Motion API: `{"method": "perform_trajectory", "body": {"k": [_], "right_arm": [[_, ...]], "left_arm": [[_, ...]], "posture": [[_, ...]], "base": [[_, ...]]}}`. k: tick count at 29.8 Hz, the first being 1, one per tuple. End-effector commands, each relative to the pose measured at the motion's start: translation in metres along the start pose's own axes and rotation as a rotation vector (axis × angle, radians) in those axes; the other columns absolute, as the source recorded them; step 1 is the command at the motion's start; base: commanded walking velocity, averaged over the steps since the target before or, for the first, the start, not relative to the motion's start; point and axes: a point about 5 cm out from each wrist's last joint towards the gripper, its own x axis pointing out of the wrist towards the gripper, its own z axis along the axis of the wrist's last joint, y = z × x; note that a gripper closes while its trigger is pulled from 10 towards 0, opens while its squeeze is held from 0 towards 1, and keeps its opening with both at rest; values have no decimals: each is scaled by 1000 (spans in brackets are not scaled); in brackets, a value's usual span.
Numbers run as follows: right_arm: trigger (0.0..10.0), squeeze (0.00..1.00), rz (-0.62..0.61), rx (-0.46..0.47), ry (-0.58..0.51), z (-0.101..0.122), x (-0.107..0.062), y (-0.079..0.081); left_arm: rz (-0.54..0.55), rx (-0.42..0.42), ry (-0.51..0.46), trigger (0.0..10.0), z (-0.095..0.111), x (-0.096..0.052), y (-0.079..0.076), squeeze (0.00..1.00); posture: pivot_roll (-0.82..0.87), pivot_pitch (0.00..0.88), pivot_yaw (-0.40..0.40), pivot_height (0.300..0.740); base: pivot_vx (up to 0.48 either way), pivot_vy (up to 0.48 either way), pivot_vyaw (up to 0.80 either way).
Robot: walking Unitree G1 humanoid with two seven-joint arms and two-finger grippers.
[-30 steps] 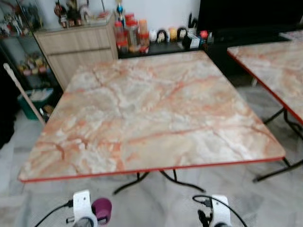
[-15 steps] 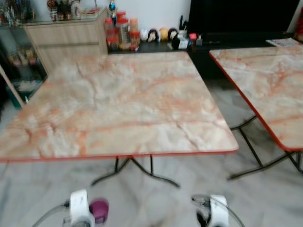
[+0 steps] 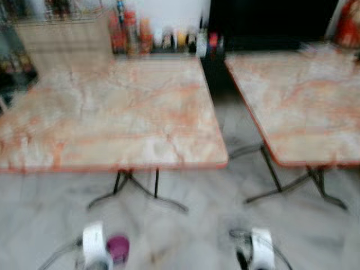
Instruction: Setting the table
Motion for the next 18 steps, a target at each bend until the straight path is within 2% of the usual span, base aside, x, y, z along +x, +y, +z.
{"method": "perform_trajectory", "body": {"k": [1,18], "right_arm": [[10000,0,-10,25,-12,4,1,-4],[10000,0,-2,6,-13,6,1,-1]], "left_arm": [[-1,-7,-8,10000,3,1,0,0],[-12,-12,-21,10000,7,2,-2,0]], "posture": [[-25,0,49,709],[-22,0,47,709]], "base": [[0,-428,0],[0,-423,0]]}}
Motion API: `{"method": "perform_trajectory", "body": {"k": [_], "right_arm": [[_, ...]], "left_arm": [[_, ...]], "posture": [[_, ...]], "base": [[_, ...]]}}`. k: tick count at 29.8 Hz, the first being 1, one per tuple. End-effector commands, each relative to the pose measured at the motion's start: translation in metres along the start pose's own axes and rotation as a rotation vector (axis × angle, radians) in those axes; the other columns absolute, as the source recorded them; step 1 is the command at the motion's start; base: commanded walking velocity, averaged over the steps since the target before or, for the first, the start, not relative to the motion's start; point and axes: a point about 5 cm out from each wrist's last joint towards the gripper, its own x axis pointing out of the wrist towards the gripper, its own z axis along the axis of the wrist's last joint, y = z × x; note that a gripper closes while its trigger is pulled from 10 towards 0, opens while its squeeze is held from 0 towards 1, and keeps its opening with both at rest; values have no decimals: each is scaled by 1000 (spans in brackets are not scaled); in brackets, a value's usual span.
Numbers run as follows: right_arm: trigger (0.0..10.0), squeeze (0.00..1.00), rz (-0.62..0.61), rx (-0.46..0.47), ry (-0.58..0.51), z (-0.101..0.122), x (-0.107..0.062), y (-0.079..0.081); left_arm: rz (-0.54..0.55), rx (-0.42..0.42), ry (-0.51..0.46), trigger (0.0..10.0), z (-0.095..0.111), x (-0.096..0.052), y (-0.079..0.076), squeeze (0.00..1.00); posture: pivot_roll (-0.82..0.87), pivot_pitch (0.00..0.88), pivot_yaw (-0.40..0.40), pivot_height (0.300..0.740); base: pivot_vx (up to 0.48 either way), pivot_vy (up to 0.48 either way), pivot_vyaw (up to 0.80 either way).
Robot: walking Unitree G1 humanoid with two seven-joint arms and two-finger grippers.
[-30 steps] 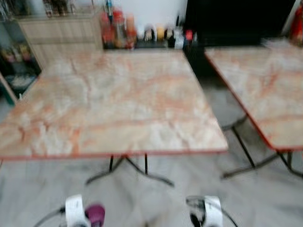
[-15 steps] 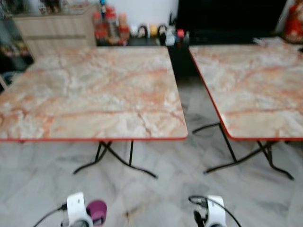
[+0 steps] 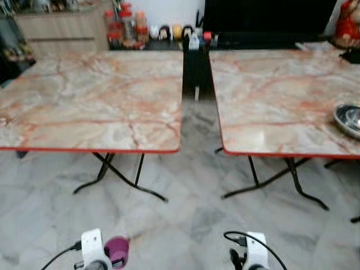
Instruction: Setting the table
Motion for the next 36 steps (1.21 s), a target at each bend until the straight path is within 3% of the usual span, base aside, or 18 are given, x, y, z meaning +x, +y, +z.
{"method": "perform_trajectory", "body": {"k": [1,10,13,20,36], "right_arm": [[10000,0,-13,-5,-2,2,0,-5],[10000,0,-14,-13,1,3,0,-7],[10000,0,-15,-10,3,2,0,-8],[10000,0,-9,-6,2,3,0,-4],[10000,0,-25,18,-4,3,0,-7]], "left_arm": [[-7,-13,-10,10000,2,0,-3,0],[-54,7,-4,10000,-1,-1,-10,0],[-82,35,0,10000,-2,-1,-15,0],[-104,8,-21,10000,0,-1,-16,0],[-149,24,-17,10000,4,1,-26,0]], "posture": [[-20,0,42,709],[-15,0,33,709],[-7,0,31,709],[-8,0,35,709],[-40,0,53,709]], "base": [[255,-405,0],[277,-388,0],[0,0,0],[0,0,0],[460,0,0]]}}
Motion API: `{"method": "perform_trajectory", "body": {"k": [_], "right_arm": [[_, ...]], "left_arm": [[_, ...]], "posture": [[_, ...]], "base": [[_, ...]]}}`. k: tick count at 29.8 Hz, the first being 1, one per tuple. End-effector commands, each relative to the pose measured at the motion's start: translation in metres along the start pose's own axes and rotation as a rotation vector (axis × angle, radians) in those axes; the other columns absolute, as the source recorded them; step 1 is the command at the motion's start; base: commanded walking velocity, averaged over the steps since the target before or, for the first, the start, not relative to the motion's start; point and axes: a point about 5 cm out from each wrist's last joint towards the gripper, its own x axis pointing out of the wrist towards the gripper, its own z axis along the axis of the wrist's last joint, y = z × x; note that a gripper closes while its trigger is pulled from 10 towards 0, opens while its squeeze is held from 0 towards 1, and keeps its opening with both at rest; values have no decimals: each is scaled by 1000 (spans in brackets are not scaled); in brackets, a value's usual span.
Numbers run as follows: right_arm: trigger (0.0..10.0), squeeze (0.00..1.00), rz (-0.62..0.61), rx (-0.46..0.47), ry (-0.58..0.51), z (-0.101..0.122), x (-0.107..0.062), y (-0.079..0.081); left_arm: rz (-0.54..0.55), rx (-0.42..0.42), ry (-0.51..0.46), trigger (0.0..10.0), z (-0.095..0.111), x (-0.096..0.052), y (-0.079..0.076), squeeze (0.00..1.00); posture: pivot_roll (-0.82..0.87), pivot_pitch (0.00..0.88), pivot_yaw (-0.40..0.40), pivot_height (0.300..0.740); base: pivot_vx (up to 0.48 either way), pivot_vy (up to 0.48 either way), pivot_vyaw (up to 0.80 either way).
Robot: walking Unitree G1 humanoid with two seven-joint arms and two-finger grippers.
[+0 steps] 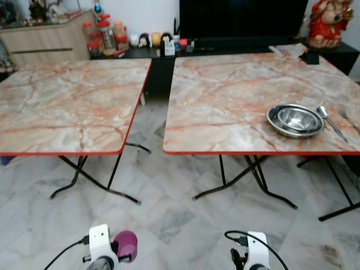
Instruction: Setting the table
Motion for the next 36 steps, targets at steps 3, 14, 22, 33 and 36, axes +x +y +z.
{"method": "perform_trajectory", "body": {"k": [3,14,22,33,36], "right_arm": [[10000,0,0,19,-14,4,1,3],[10000,0,5,25,-15,4,1,4],[10000,0,9,26,-15,5,2,5],[10000,0,13,8,-15,5,2,5],[10000,0,11,6,-14,5,1,5]], "left_arm": [[-13,12,2,10000,5,2,-2,0],[-17,21,9,10000,6,3,-2,0],[-25,18,8,10000,6,3,-3,0],[-25,36,1,10000,7,3,-3,0],[-27,39,2,10000,7,3,-3,0]], "posture": [[-42,0,54,709],[-43,0,56,709],[-39,0,55,709],[-43,0,55,709],[-44,0,56,709]], "base": [[480,0,0],[419,0,0],[0,0,0],[93,-212,0],[264,-395,0]]}}
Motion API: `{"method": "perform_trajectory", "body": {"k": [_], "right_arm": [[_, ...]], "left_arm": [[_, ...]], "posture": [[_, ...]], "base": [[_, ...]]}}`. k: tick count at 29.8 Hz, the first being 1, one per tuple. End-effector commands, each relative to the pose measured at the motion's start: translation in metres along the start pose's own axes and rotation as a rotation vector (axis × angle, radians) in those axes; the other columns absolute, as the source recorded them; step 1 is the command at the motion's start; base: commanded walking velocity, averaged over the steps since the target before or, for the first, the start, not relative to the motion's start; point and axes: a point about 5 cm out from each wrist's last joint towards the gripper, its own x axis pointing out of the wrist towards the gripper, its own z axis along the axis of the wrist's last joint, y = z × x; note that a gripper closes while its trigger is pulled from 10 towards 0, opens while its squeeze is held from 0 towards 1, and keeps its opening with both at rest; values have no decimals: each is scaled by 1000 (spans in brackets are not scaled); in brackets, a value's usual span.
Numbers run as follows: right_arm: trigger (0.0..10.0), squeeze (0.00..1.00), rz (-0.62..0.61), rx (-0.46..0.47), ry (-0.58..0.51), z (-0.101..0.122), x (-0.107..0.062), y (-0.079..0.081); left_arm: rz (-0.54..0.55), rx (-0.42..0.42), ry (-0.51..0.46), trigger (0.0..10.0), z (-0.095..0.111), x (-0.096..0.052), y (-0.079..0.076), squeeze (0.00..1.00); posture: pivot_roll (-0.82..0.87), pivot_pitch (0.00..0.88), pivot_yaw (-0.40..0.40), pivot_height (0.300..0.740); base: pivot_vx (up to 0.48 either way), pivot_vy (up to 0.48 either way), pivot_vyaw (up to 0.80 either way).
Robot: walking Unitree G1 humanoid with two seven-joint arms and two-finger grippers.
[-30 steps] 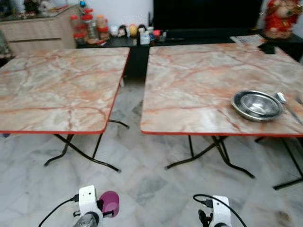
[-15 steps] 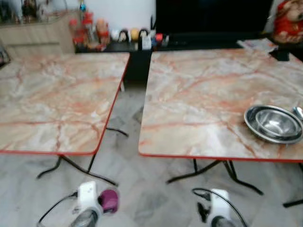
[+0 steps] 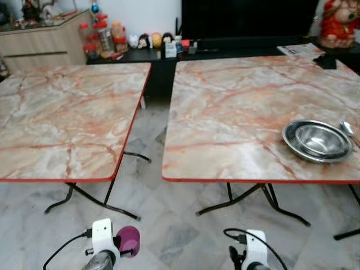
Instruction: Setting the table
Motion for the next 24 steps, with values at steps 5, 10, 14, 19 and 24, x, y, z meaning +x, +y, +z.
{"method": "perform_trajectory", "body": {"k": [5,10,14,19,24], "right_arm": [[10000,0,-13,-6,-3,2,0,-4],[10000,0,-13,-8,-4,2,0,-4],[10000,0,-14,-9,-2,2,0,-4],[10000,0,-12,-16,2,1,0,-5],[10000,0,-10,-21,1,2,0,-5]], "left_arm": [[-5,13,5,10000,-2,0,-1,0],[-5,13,-2,10000,0,0,-1,0],[-5,6,-15,10000,3,1,-1,0],[-4,5,-18,10000,2,0,-1,0],[-1,-2,-18,10000,-1,-1,0,0]], "posture": [[-48,0,59,709],[-50,0,57,709],[-48,0,55,709],[-42,0,49,709],[-30,0,42,709]], "base": [[288,-380,0],[308,-366,0],[316,-358,0],[322,-352,0],[329,-346,0]]}}
